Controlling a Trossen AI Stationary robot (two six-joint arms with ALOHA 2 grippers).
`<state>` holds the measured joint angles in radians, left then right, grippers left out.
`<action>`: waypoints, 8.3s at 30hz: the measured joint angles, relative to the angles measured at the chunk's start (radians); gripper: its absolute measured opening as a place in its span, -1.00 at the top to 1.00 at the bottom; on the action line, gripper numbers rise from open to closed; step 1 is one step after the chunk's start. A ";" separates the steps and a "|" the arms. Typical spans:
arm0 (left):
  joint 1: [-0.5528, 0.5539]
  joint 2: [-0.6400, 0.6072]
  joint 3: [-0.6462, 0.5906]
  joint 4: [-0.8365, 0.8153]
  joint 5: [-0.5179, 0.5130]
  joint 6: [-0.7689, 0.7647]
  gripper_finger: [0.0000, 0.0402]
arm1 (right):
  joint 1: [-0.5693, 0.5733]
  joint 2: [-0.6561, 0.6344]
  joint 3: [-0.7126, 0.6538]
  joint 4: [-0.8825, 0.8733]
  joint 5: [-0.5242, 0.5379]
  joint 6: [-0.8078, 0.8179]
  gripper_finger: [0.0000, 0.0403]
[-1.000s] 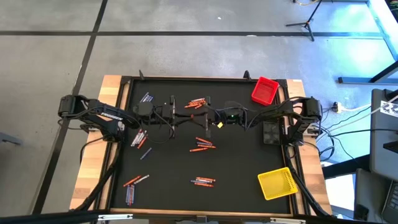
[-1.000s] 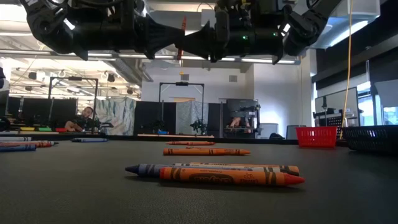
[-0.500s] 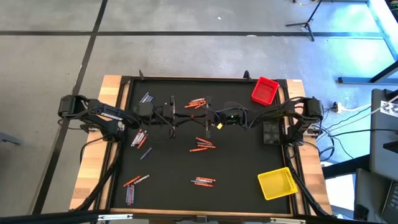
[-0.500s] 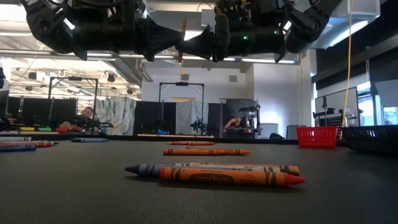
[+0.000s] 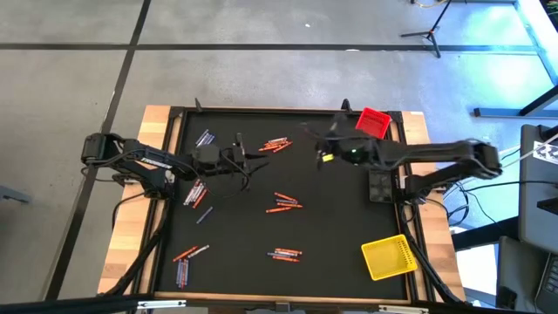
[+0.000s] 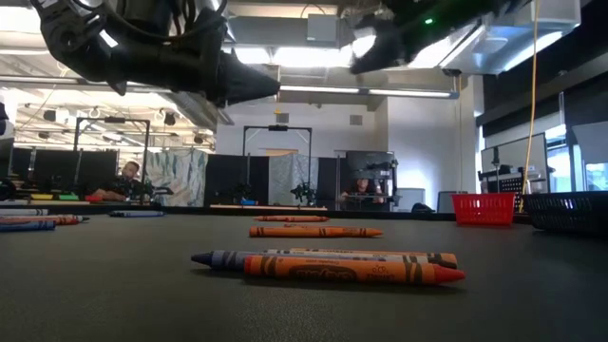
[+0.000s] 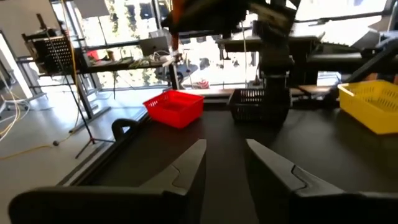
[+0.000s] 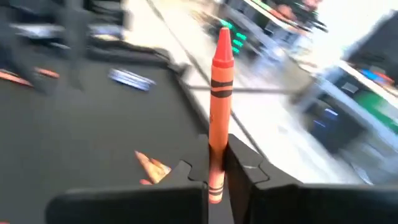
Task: Sort crayons
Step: Put the orange crayon into the red bin
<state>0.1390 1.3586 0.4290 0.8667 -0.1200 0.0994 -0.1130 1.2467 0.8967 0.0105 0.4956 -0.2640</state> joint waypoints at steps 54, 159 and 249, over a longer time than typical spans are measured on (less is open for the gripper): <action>0.000 0.001 -0.001 -0.003 0.009 -0.001 0.49 | -0.811 0.029 -0.296 -0.351 -0.218 0.174 0.80; 0.182 0.001 -0.001 -0.282 -0.122 -0.115 0.49 | -0.377 0.763 0.314 -0.228 -0.578 -0.272 0.98; 0.180 0.001 0.000 -0.283 -0.054 -0.115 0.49 | -0.817 -0.018 0.018 -0.781 -0.385 0.137 0.89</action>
<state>0.3191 1.3598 0.4286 0.5840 -0.1736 -0.0154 -0.9303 1.2285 0.9148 -0.7708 0.1102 -0.1272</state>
